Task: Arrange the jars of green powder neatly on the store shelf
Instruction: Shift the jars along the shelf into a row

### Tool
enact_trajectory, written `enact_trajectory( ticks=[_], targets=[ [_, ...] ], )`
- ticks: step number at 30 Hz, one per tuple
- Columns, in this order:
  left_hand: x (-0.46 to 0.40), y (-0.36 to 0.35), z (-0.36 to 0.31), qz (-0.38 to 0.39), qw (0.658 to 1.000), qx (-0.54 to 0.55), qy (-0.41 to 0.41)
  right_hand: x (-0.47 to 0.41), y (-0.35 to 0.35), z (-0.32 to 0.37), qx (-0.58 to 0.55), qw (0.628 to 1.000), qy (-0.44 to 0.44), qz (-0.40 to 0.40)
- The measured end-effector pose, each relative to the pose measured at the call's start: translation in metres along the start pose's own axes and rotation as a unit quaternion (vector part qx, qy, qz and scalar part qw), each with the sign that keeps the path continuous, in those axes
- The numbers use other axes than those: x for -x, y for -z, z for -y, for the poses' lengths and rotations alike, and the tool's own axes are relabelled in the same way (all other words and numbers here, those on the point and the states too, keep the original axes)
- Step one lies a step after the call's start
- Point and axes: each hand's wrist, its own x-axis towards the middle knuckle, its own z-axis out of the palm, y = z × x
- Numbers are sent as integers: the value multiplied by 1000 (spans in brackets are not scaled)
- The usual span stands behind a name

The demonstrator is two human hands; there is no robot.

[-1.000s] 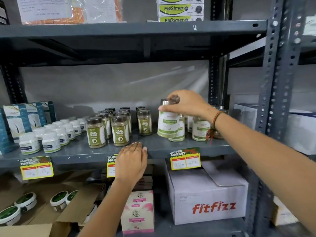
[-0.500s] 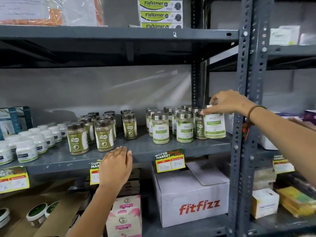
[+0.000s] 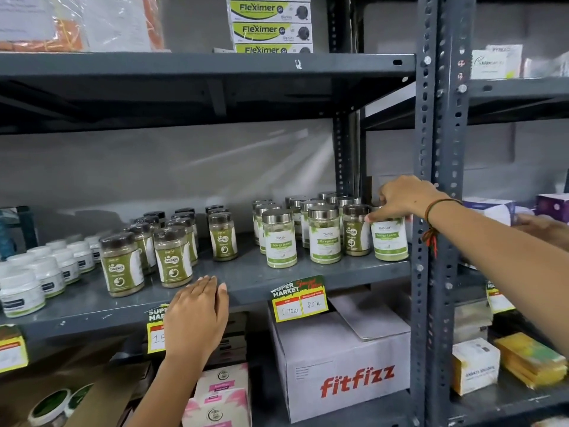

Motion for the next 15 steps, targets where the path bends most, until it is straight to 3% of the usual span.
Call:
enact_trajectory(
  ticks=[8, 13, 15],
  targets=[
    [-1, 1, 2, 15, 1000, 1, -3, -4, 6, 9, 30, 998, -17, 57],
    [-1, 2, 2, 19, 1000, -1, -6, 6, 11, 16, 43, 997, -32, 53],
    [-1, 1, 2, 19, 1000, -3, -6, 9, 16, 20, 82, 996, -37, 15]
  ],
)
